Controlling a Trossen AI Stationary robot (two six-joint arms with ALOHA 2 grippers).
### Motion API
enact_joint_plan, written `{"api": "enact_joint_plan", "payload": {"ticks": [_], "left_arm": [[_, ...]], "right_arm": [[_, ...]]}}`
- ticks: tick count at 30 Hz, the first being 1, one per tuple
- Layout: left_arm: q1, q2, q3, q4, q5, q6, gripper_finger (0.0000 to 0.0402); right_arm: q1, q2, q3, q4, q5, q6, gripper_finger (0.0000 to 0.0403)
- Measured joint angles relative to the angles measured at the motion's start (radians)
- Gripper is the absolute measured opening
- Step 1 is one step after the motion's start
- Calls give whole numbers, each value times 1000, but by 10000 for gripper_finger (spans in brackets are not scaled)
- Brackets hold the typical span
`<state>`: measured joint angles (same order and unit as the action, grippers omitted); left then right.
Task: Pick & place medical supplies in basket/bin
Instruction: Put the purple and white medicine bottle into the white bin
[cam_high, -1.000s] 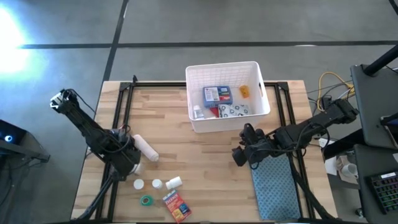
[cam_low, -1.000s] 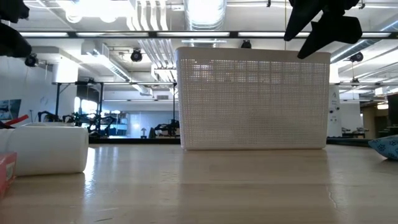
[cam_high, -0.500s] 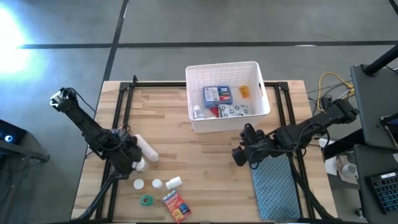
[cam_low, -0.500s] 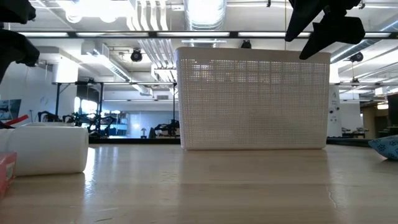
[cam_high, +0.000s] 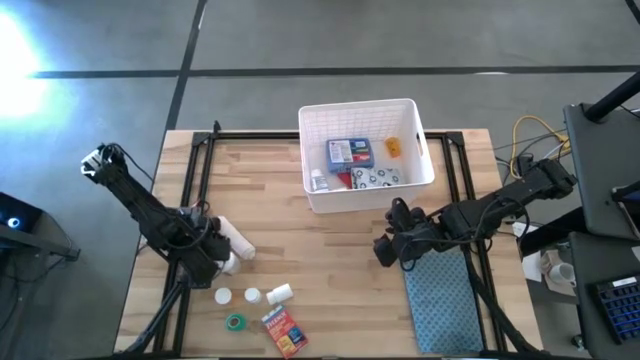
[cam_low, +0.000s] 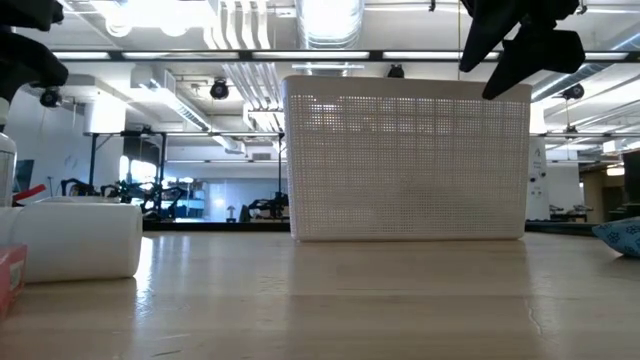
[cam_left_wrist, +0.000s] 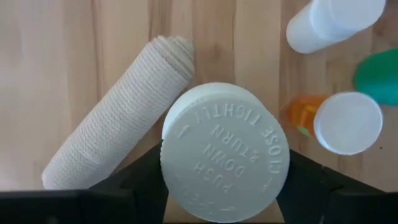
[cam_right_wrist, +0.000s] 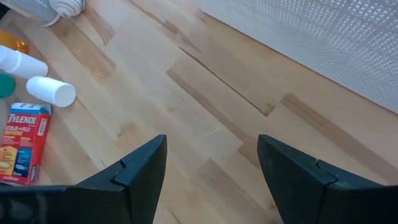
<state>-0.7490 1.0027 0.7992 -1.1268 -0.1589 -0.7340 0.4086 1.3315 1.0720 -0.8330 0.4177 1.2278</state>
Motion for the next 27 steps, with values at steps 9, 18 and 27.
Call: {"api": "enact_joint_plan", "payload": {"ticks": [9,18,27], "left_arm": [[0,16,-38,32,34,-80,259],[0,95,-91,242,40,-98,277],[0,157,-89,290,24,-93,274]], "right_arm": [[-1,0,-9,0,0,-30,240],[-1,0,-16,0,0,-43,240],[-1,0,-51,1,-7,-26,240]]}}
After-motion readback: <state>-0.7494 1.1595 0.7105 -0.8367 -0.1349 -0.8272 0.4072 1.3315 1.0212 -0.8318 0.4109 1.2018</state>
